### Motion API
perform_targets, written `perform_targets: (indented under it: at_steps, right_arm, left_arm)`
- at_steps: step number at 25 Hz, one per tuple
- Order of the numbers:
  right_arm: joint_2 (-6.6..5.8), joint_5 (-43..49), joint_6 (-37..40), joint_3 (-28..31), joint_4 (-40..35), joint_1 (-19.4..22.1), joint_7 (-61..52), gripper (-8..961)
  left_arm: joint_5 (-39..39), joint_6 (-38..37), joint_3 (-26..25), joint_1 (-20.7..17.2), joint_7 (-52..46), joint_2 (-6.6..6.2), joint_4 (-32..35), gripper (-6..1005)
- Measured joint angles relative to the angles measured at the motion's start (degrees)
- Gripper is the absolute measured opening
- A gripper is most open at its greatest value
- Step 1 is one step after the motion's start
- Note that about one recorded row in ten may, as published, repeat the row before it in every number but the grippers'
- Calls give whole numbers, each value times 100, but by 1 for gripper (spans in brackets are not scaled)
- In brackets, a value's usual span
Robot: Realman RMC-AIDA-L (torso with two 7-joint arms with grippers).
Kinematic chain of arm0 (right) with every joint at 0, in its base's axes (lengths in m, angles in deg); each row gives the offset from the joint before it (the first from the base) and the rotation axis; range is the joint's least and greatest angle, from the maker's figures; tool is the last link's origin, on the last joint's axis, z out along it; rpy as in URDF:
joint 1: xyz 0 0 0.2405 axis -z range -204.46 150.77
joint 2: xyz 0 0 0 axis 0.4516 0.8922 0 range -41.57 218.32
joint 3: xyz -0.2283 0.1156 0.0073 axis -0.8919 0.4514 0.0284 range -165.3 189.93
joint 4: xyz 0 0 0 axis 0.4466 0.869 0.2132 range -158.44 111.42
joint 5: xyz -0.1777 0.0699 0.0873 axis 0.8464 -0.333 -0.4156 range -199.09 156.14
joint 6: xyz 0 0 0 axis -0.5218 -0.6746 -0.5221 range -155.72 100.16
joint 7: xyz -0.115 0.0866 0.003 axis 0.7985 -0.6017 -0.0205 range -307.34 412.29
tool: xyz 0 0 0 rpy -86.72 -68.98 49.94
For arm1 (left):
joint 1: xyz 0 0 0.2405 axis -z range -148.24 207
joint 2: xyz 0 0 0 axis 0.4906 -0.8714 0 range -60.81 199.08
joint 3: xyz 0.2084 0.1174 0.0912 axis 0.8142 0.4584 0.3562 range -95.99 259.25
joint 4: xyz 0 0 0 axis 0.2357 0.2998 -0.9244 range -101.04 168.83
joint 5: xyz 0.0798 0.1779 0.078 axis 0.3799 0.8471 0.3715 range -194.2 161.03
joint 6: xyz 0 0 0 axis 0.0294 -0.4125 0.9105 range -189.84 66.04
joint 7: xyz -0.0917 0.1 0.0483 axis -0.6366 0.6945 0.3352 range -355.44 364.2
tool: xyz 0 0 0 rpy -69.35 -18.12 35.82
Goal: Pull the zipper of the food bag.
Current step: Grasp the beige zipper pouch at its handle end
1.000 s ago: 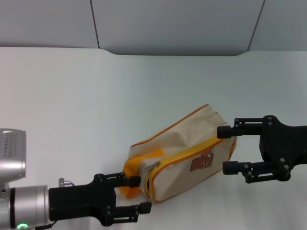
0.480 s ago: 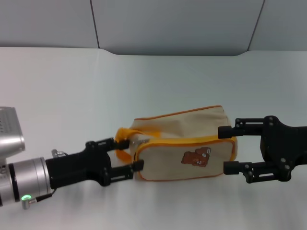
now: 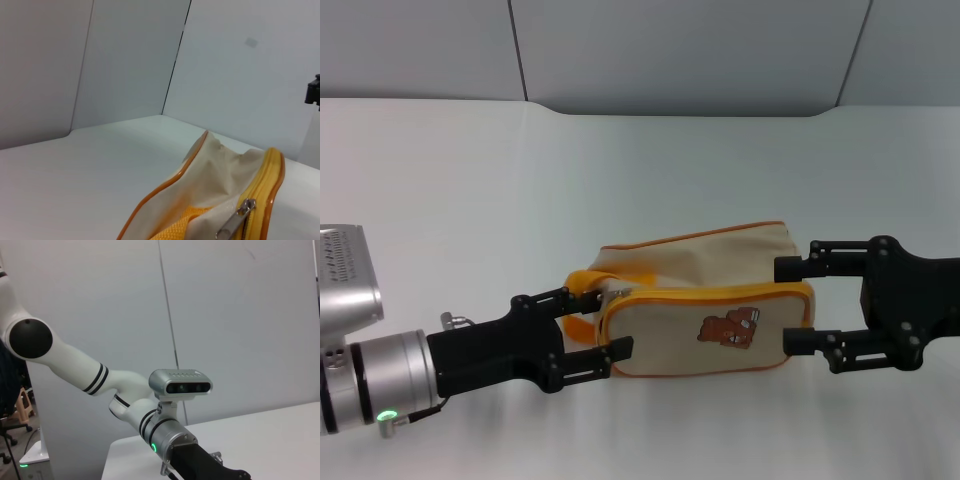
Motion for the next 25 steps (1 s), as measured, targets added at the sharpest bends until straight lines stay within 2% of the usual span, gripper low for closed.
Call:
perform_targets:
  at_steps: [5,6,9,15,25]
  right_arm:
    - [1,0,-32,0,-2,-11,0,729]
    - [4,0,-34,0,-9,-12,0,725]
    - [9,0,-34,-1,-7,-12,0,719]
    - [9,-1,-38,1,1,-13,0,706]
    - [18,-14,-32,205,1,-13,0,684]
  left_arm:
    - [-2,25,5,18,31,5,-30,670]
    - [-13,346,21,181,163,12,-312,669]
    - [-16,485,-3,228,171,13,-374,667]
    - [-18,445,-27,230,174,12,-371,390]
    - [-363,216,-39,191,392,-5,-351,276]
